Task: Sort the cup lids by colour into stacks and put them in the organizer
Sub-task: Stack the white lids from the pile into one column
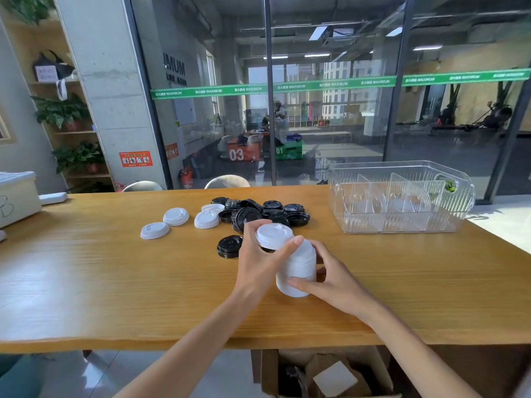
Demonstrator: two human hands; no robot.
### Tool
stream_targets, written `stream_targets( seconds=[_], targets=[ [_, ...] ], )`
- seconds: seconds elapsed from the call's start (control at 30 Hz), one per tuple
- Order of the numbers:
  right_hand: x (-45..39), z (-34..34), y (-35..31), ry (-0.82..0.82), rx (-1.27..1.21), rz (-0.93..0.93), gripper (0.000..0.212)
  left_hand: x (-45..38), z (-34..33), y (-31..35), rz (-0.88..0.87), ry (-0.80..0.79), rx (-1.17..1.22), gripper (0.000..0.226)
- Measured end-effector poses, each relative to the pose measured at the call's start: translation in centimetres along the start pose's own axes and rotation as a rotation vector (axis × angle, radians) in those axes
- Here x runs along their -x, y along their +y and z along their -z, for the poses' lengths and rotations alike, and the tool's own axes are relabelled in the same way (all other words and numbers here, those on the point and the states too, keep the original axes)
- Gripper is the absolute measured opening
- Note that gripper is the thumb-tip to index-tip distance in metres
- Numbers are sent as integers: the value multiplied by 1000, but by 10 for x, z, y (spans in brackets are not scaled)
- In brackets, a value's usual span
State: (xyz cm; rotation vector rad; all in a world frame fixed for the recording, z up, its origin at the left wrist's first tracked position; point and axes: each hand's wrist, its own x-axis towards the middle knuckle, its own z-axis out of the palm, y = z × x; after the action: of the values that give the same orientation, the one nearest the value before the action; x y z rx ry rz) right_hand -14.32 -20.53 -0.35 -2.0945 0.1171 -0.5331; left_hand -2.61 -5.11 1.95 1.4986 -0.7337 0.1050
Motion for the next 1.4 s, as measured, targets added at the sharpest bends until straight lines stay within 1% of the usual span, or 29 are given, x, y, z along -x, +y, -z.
stream_targets(
  seconds=[0.17,0.33,0.4,0.5,0.67,0.77,0.97,1.17,1.27,1.4],
  targets=[
    [1,-1,-3,3,-17,-3,84,4,-8,0,-32,-125,37,76],
    [1,1,-6,6,-15,-14,83,8,-4,-6,54,-307,53,58],
    [1,0,-5,2,-17,-15,84,9,0,-8,65,-354,40,57],
    [1,0,-4,-4,-25,-20,82,9,2,-7,43,-344,20,61],
    [0,0,-4,-7,-7,-23,72,10,0,-9,2,-320,-4,73],
    [-1,0,-1,-4,0,-26,70,10,-1,-9,-8,-321,8,73],
    [-1,0,2,-2,2,-25,70,8,-5,-10,27,-347,52,77],
    [-2,1,1,-10,-22,-23,70,4,-9,-10,70,-326,77,73],
    [-1,1,1,-10,-25,-14,73,5,-11,-12,86,-327,122,72],
    [-2,0,3,-19,-32,-10,79,6,-11,-11,82,-352,125,70]
  ],
)
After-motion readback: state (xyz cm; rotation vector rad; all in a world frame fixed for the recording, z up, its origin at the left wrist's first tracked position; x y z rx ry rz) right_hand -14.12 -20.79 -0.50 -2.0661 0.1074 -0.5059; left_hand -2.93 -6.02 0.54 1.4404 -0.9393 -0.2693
